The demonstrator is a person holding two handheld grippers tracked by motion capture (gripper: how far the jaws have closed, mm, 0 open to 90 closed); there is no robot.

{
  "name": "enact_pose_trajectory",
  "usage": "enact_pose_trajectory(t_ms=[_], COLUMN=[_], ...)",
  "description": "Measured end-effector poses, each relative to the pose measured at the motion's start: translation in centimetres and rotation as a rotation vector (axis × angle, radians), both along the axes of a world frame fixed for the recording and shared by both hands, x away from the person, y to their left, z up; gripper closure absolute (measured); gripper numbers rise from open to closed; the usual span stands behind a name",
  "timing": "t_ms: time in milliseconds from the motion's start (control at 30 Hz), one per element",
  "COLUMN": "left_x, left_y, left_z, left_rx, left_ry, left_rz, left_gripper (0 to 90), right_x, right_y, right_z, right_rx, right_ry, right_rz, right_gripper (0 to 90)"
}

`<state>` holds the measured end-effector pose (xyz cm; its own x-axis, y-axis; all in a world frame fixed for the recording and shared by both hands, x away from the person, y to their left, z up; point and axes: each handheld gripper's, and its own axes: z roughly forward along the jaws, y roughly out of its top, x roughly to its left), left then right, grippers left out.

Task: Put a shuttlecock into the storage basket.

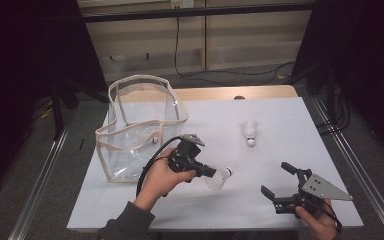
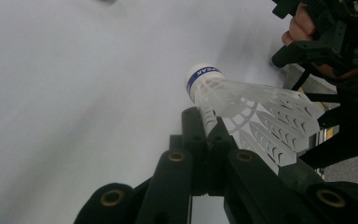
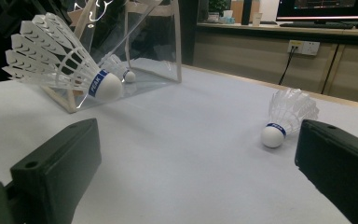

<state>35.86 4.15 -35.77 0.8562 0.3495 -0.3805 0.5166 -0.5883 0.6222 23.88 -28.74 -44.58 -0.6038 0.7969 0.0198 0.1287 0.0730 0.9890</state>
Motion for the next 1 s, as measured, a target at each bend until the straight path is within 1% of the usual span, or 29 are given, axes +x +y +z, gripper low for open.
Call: enact_pose_trajectory(t_ms=[33,67,133,167,233,267,300,367,433,500,533,567,633,733,767,800,833,900,933,967,1000], left_x=[0.0,0.0,-0.1,0.0,0.0,0.0,0.0,0.1,0.2,0.3,0.3,0.5,0.5,0.5,0.5,0.6,0.6,0.6,0.6,0.6,0.6], left_y=[0.0,0.1,0.1,0.3,0.3,0.4,0.5,0.6,0.7,0.6,0.6,0.6,0.4,0.4,0.4,0.5,0.5,0.6,0.6,0.6,0.7], left_z=[0.1,0.2,0.4,0.4,0.5,0.6,0.7,0.7,0.8,0.8,0.8,0.7,0.7,0.9,1.1,1.1,1.2,1.4,1.4,1.5,1.5], left_rx=[0.010,0.007,0.014,0.008,0.008,0.003,0.016,0.003,0.012,0.008,0.013,0.012,0.013,0.016,0.016,0.014,0.017,0.018,0.013,0.018,0.020], left_ry=[-0.005,-0.002,-0.003,0.006,0.005,0.011,0.002,0.016,0.016,0.025,0.025,0.028,0.029,0.028,0.030,0.033,0.031,0.028,0.033,0.035,0.039], left_rz=[0.000,-0.005,0.013,0.000,0.009,0.007,0.012,0.016,0.011,0.013,0.019,0.008,0.013,0.005,0.013,0.007,0.016,0.007,0.012,0.017,0.015], left_gripper=[90.0,90.0,90.0,90.0,90.0,90.0,90.0,90.0,90.0,90.0,90.0,90.0,90.0,90.0,90.0,90.0,90.0,90.0,90.0,90.0,90.0], right_x=[0.0,0.0,0.0,0.0,0.0,-0.1,-0.1,0.0,0.0,0.0,0.0,0.0,-0.2,-0.2,-0.2,-0.2,-0.2,-0.1,-0.1,0.0,0.0], right_y=[0.0,0.0,-0.1,0.0,0.0,0.0,0.1,0.1,0.1,0.1,0.0,0.0,-0.1,-0.2,-0.2,-0.2,-0.3,-0.3,-0.3,-0.3,-0.2], right_z=[0.0,0.0,0.0,0.0,0.0,0.0,0.0,0.1,0.1,0.1,0.1,0.1,0.1,0.1,0.1,0.1,0.1,0.1,0.1,0.1,0.1], right_rx=[0.002,0.002,0.001,0.002,0.001,0.002,0.001,0.001,0.001,0.001,0.000,0.002,0.001,0.004,0.005,0.005,0.005,0.012,0.010,0.003,0.008], right_ry=[-0.001,-0.002,-0.003,-0.003,-0.001,-0.001,-0.003,-0.006,-0.005,-0.009,-0.008,-0.006,-0.005,-0.006,-0.005,-0.004,-0.004,-0.002,-0.004,-0.005,-0.003], right_rz=[-0.001,-0.003,-0.001,0.000,-0.001,-0.001,0.000,0.003,0.002,0.005,0.002,-0.001,0.000,-0.005,-0.006,-0.006,-0.007,-0.011,-0.009,-0.008,-0.008], right_gripper=[0.1,0.1,0.1,0.1,0.1,0.1,0.1,0.1,0.1,0.1,0.1,0.1,0.1,0.1,0.1,0.1,0.1,0.1,0.1,0.1,0.1])
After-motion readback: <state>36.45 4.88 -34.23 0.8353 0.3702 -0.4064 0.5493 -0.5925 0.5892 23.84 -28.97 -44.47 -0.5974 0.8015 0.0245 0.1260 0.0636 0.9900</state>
